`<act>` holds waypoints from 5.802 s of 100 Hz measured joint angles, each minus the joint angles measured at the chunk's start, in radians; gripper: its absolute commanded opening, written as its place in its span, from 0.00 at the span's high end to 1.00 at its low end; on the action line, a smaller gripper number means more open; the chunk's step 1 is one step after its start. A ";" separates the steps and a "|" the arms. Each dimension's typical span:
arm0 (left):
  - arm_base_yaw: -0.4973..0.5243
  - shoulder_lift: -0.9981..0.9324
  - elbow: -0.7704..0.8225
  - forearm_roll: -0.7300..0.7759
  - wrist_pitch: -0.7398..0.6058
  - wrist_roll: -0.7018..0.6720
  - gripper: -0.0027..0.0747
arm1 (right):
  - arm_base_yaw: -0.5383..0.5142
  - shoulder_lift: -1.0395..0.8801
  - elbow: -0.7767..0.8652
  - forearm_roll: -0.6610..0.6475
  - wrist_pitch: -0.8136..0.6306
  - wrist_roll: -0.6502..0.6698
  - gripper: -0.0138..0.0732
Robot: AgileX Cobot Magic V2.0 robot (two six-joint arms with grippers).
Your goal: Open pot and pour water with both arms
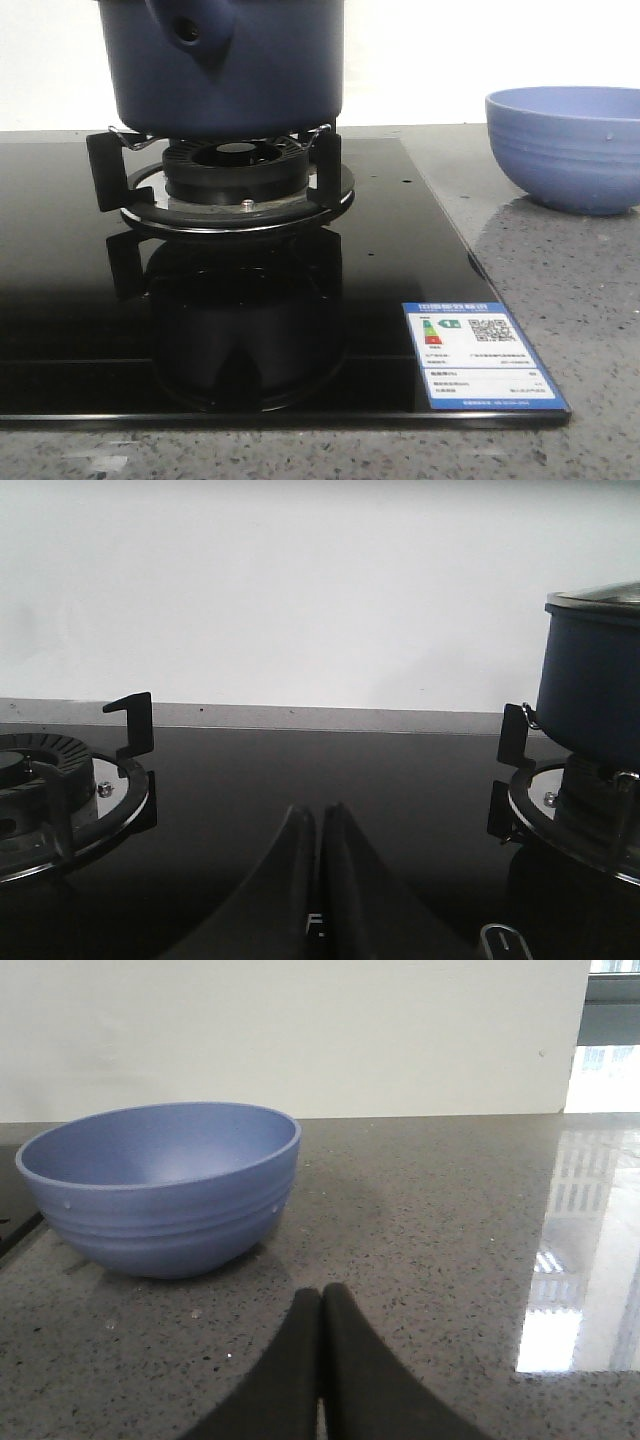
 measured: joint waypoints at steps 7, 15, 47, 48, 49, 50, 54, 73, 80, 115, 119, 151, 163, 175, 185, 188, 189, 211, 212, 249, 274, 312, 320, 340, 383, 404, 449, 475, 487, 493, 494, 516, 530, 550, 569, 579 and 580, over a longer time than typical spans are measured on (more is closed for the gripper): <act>0.000 0.000 0.000 -0.010 0.000 0.000 0.99 | 0.000 0.000 0.000 0.000 -0.004 0.000 0.91; 0.000 0.000 0.000 -0.023 0.000 0.000 0.99 | 0.000 0.000 0.000 0.002 -0.011 0.000 0.91; 0.000 0.000 0.000 -0.093 -0.014 0.000 0.99 | 0.000 0.000 0.000 0.217 -0.033 0.000 0.91; 0.000 0.000 0.000 -0.101 -0.014 0.000 0.99 | 0.000 0.000 0.000 0.222 -0.033 0.000 0.91; 0.000 0.000 0.000 -0.106 -0.014 0.000 0.99 | 0.000 0.000 0.000 0.232 -0.033 0.000 0.91; 0.000 0.000 0.000 -0.117 -0.014 0.000 0.99 | 0.000 0.000 0.000 0.236 -0.033 0.000 0.91; 0.000 0.000 0.000 -0.147 -0.014 0.000 0.99 | 0.000 0.000 0.000 0.264 -0.033 0.000 0.91; 0.000 0.000 0.000 -0.356 -0.014 0.000 0.99 | 0.000 0.000 0.000 0.449 -0.033 0.000 0.91; 0.000 0.000 0.000 -0.442 -0.016 0.000 0.99 | 0.000 0.000 0.000 0.527 -0.032 0.000 0.91; 0.000 0.004 -0.105 -0.585 0.107 0.003 0.99 | 0.000 0.016 -0.155 0.572 0.189 -0.081 0.91; 0.000 0.022 -0.149 -0.545 0.156 0.016 0.99 | 0.000 0.039 -0.204 0.552 0.233 -0.104 0.91; -0.013 0.356 -0.552 -0.446 0.526 0.254 0.99 | 0.038 0.391 -0.541 0.413 0.563 -0.233 0.91; -0.078 0.427 -0.610 -0.448 0.553 0.280 0.99 | 0.075 0.468 -0.594 0.405 0.583 -0.237 0.91; -0.166 0.462 -0.635 -0.448 0.557 0.324 0.98 | 0.109 0.502 -0.622 0.403 0.591 -0.237 0.91; -0.228 0.472 -0.642 -0.454 0.549 0.342 0.91 | 0.122 0.508 -0.636 0.403 0.595 -0.261 0.80; -0.241 0.473 -0.644 -0.462 0.542 0.344 0.88 | 0.122 0.508 -0.638 0.402 0.597 -0.267 0.75; -0.244 0.473 -0.644 -0.464 0.539 0.346 0.87 | 0.122 0.508 -0.640 0.402 0.597 -0.267 0.72; -0.293 0.474 -0.651 -0.491 0.479 0.352 0.56 | 0.122 0.509 -0.649 0.401 0.599 -0.275 0.34; -0.293 0.474 -0.651 -0.491 0.479 0.352 0.55 | 0.122 0.509 -0.649 0.401 0.599 -0.275 0.34; -0.296 0.532 -0.651 -0.512 0.421 0.385 0.53 | 0.122 0.509 -0.649 0.413 0.580 -0.278 0.35; -0.296 0.692 -0.677 -0.780 0.377 0.647 0.46 | 0.122 0.509 -0.649 0.415 0.580 -0.278 0.35; -0.296 1.029 -0.885 -1.085 0.368 0.978 0.37 | 0.122 0.509 -0.649 0.415 0.578 -0.282 0.35; -0.296 1.099 -0.938 -1.113 0.368 1.028 0.37 | 0.122 0.509 -0.649 0.415 0.578 -0.282 0.35; -0.296 1.231 -1.065 -1.131 0.418 1.095 0.31 | 0.122 0.509 -0.649 0.415 0.584 -0.282 0.35; -0.296 1.342 -1.159 -1.133 0.483 1.117 0.27 | 0.122 0.509 -0.649 0.419 0.599 -0.282 0.35; -0.313 1.375 -1.161 -1.135 0.508 1.204 0.27 | 0.122 0.509 -0.649 0.421 0.599 -0.282 0.35; -0.317 1.423 -1.163 -1.174 0.469 1.344 0.28 | 0.122 0.509 -0.649 0.421 0.603 -0.282 0.35; -0.317 1.423 -1.163 -1.182 0.459 1.351 0.43 | 0.122 0.509 -0.649 0.421 0.606 -0.282 0.35; -0.317 1.423 -1.163 -1.182 0.459 1.351 0.47 | 0.122 0.509 -0.649 0.421 0.606 -0.282 0.35; -0.317 1.423 -1.163 -1.182 0.459 1.352 0.47 | 0.122 0.509 -0.649 0.421 0.609 -0.282 0.35; -0.317 1.424 -1.163 -1.182 0.459 1.352 0.47 | 0.122 0.509 -0.649 0.421 0.609 -0.282 0.35; -0.317 1.424 -1.163 -1.206 0.459 1.352 0.47 | 0.122 0.509 -0.649 0.421 0.619 -0.282 0.35; -0.317 1.426 -1.163 -1.214 0.459 1.352 0.47 | 0.122 0.509 -0.649 0.421 0.630 -0.282 0.35; -0.317 1.426 -1.163 -1.242 0.459 1.352 0.47 | 0.122 0.509 -0.649 0.421 0.636 -0.282 0.35; -0.317 1.426 -1.163 -1.249 0.459 1.352 0.47 | 0.122 0.509 -0.649 0.421 0.636 -0.282 0.35; -0.317 1.426 -1.163 -1.249 0.459 1.352 0.47 | 0.122 0.509 -0.649 0.421 0.636 -0.282 0.35; -0.317 1.426 -1.163 -1.249 0.459 1.352 0.47 | 0.122 0.509 -0.649 0.421 0.636 -0.282 0.35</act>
